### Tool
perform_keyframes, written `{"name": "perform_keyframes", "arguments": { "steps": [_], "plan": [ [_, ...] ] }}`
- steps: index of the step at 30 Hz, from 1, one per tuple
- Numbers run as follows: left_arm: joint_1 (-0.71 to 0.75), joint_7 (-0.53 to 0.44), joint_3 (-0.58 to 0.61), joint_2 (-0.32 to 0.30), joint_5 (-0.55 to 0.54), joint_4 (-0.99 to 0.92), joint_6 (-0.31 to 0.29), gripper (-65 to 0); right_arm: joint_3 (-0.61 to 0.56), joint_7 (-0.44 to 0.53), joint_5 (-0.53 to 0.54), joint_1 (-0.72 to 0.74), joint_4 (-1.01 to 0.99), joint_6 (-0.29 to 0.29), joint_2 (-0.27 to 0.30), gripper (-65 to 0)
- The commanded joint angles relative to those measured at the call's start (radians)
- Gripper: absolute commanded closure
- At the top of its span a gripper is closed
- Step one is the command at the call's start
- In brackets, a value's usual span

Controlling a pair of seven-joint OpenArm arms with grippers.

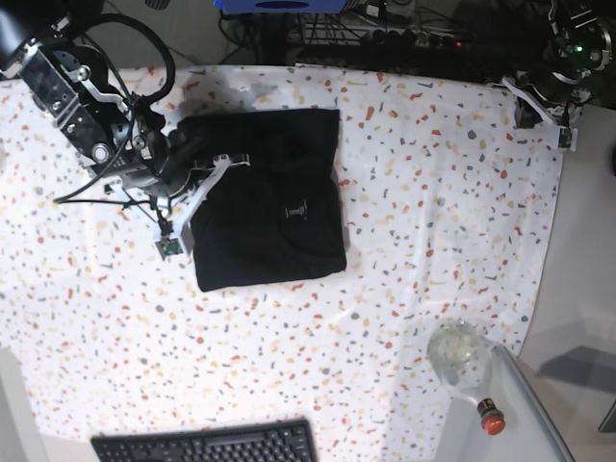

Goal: Layout the t-shirt on the table in an organized manner, then fold the t-shirt properly
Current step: 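Straighten the folded shirt's collar edge with the right gripper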

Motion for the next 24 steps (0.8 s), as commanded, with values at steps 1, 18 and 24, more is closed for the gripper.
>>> {"name": "perform_keyframes", "arguments": {
  "steps": [1,18,24],
  "plan": [
    [0.003,-0.016,-0.007,-0.014,-0.011,0.013,0.004,0.0,0.005,0.018,0.002,0.010,0.015,0.001,0.006,0.0],
    [0.003,-0.016,-0.005,-0.014,-0.003,0.013,0.004,0.0,-0.199,0.069,-0.030,-0.029,-0.114,0.005,-0.166,0.0],
    [0.003,-0.016,-0.005,-0.019,-0.003,0.013,0.004,0.0,-0.283,0.088,-0.030,-0.029,-0.174,0.003,-0.197,0.0]
  ]
}}
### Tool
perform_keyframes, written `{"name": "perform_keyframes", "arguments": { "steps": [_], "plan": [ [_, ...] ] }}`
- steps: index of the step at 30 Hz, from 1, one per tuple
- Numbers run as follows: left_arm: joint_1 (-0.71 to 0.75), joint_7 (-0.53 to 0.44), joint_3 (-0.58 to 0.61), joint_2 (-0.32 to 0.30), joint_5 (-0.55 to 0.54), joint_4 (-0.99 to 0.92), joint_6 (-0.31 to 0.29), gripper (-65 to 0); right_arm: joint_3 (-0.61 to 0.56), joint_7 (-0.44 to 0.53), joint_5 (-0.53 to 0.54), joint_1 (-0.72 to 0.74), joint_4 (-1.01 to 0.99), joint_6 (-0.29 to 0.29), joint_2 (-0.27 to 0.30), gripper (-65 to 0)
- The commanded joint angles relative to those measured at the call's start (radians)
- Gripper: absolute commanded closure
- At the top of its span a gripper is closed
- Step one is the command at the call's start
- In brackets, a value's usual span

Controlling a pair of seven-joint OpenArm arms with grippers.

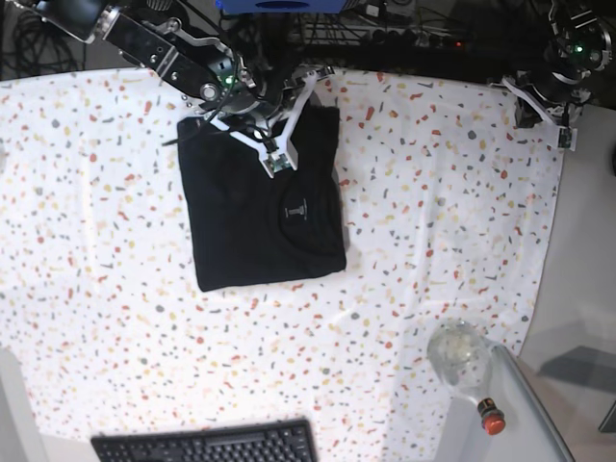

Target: Layout the t-shirt on the table in an organized manner, then fold the t-shirt properly

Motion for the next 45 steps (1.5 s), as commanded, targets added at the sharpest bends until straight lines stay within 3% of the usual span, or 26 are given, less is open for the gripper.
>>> {"name": "perform_keyframes", "arguments": {
  "steps": [1,9,17,21,26,28,30,33,40,45],
  "plan": [
    [0.004,-0.017,-0.007,-0.025,-0.007,0.014,0.007,0.0,0.003,0.017,-0.003,0.012,0.024,0.002,-0.005,0.0],
    [0.004,-0.017,-0.007,-0.029,-0.007,0.014,0.007,0.0,0.008,-0.043,-0.001,0.008,0.224,0.000,0.021,0.0],
    [0.004,-0.017,0.002,-0.026,-0.007,0.014,0.007,0.0,-0.001,0.032,-0.003,0.052,-0.049,0.000,-0.063,0.0],
    [0.004,-0.017,0.002,-0.026,-0.011,0.014,0.007,0.0,-0.001,0.039,-0.003,0.049,-0.025,0.002,-0.077,0.0],
    [0.013,-0.017,0.002,-0.029,-0.015,0.028,0.006,0.0,0.019,0.037,-0.001,0.044,0.179,-0.003,0.041,0.0],
    [0.015,-0.017,-0.005,-0.029,-0.015,0.031,-0.013,0.0,0.086,0.037,0.008,0.008,0.239,-0.037,0.090,0.0],
    [0.015,-0.017,-0.005,-0.026,-0.015,0.033,-0.070,0.0,0.181,0.037,0.011,-0.046,0.265,-0.073,0.104,0.0],
    [0.015,-0.017,-0.007,-0.022,-0.015,0.033,-0.152,0.0,0.298,0.045,0.010,-0.127,0.267,-0.063,0.135,0.0],
    [0.009,-0.017,0.002,-0.006,-0.015,0.033,-0.152,0.0,0.513,0.048,0.006,-0.275,0.268,-0.001,0.149,0.0],
    [0.013,-0.017,-0.005,-0.002,-0.015,0.048,-0.152,0.0,0.531,0.126,0.005,-0.333,0.301,-0.001,0.153,0.0]
  ]
}}
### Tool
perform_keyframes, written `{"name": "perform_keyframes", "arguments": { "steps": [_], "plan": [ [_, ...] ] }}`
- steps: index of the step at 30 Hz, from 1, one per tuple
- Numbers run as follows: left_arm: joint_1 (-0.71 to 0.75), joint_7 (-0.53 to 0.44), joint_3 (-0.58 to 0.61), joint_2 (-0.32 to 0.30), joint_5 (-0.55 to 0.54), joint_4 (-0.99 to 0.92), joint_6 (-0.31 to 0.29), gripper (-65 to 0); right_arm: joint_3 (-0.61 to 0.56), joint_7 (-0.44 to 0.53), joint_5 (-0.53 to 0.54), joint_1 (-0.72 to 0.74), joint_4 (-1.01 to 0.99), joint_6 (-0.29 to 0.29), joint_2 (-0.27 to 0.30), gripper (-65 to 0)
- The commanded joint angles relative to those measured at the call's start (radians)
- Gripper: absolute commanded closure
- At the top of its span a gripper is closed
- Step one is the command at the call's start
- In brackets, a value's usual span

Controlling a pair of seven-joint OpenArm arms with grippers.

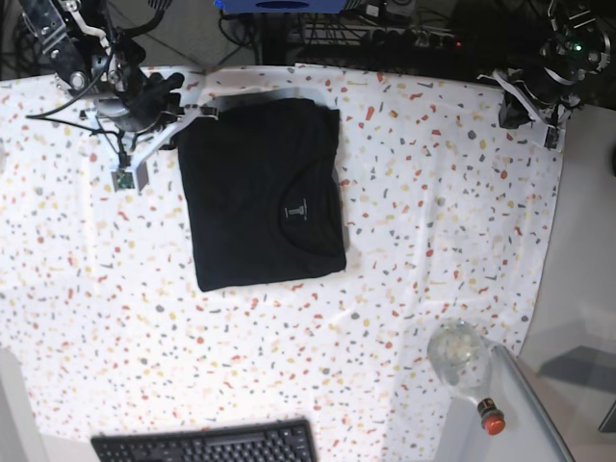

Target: Layout the t-shirt on the table in an organized manner, then fold the t-shirt properly

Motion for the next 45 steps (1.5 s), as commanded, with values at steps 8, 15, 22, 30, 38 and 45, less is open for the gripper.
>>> {"name": "perform_keyframes", "arguments": {
  "steps": [8,15,22,30,38,45],
  "plan": [
    [0.113,-0.203,-0.115,-0.015,-0.002,0.010,-0.002,0.0,0.007,0.107,-0.002,-0.086,0.035,0.008,0.080,0.0],
    [0.245,-0.489,-0.062,-0.048,0.013,-0.165,-0.002,0.0,0.007,0.107,-0.001,-0.279,0.047,0.008,0.161,0.0],
    [0.306,-0.648,0.098,-0.061,0.131,-0.395,-0.002,0.0,-0.001,0.103,0.001,-0.481,0.035,0.008,0.121,0.0],
    [0.251,-0.656,0.362,-0.117,0.133,-0.618,-0.002,0.0,-0.007,0.113,-0.004,-0.403,-0.370,0.009,-0.052,0.0],
    [-0.016,-0.664,0.673,-0.124,0.137,-1.000,0.103,0.0,0.005,0.416,-0.002,-0.150,-1.088,0.373,-0.217,0.0],
    [-0.300,-0.785,0.877,-0.052,0.140,-1.465,0.136,0.0,0.005,0.959,0.002,0.161,-1.905,0.502,-0.318,0.0]
  ]
}}
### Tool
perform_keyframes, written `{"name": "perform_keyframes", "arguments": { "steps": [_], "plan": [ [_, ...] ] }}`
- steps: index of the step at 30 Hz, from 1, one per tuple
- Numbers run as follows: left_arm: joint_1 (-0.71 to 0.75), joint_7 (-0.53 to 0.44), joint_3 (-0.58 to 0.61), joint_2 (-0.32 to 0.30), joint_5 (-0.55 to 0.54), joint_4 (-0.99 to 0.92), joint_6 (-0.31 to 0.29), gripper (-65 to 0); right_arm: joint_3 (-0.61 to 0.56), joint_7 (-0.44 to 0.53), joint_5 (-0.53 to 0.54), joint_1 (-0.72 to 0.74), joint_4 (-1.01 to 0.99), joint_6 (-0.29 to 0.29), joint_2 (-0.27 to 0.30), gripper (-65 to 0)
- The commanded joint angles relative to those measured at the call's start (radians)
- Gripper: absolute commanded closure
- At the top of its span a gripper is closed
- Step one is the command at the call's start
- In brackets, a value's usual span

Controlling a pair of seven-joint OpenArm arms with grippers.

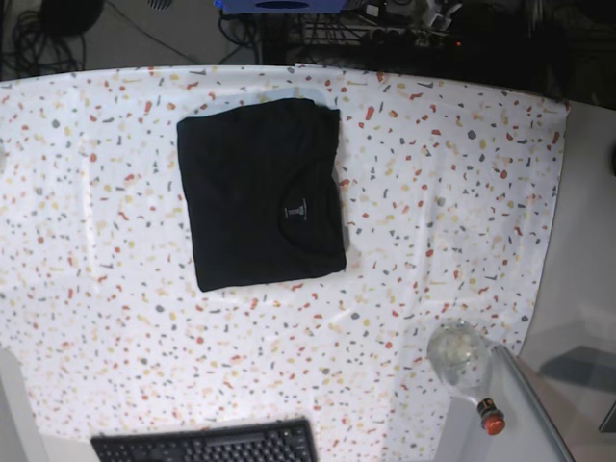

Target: Layout the t-shirt on the table in an organized manner, then fold the t-shirt properly

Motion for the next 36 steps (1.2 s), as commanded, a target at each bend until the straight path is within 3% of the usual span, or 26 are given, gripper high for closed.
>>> {"name": "perform_keyframes", "arguments": {
  "steps": [1,3,9,12,17,24,36],
  "plan": [
    [0.005,-0.017,0.020,0.012,0.006,-0.022,-0.010,0.0,0.001,0.072,0.001,0.012,-0.025,-0.002,0.010,0.0],
    [-0.001,-0.027,0.049,0.033,0.006,-0.011,0.031,0.0,-0.001,0.155,0.003,0.023,-0.025,-0.004,0.022,0.0],
    [0.007,-0.031,0.056,0.087,-0.005,0.025,0.218,0.0,-0.008,0.096,-0.002,0.026,0.077,-0.001,0.108,0.0],
    [0.007,-0.033,0.056,0.107,-0.005,0.025,0.265,0.0,-0.010,0.096,-0.002,0.035,0.106,-0.001,0.125,0.0],
    [0.005,-0.033,0.054,0.139,-0.038,0.025,0.268,0.0,-0.010,0.095,-0.005,0.054,0.109,-0.001,0.125,0.0],
    [-0.002,-0.031,0.056,0.139,-0.160,0.025,0.268,0.0,-0.010,0.095,-0.005,0.061,0.109,-0.001,0.116,0.0],
    [-0.041,-0.031,0.066,0.136,-0.166,0.023,0.268,0.0,-0.008,0.095,-0.003,0.061,0.108,-0.001,0.060,0.0]
  ]
}}
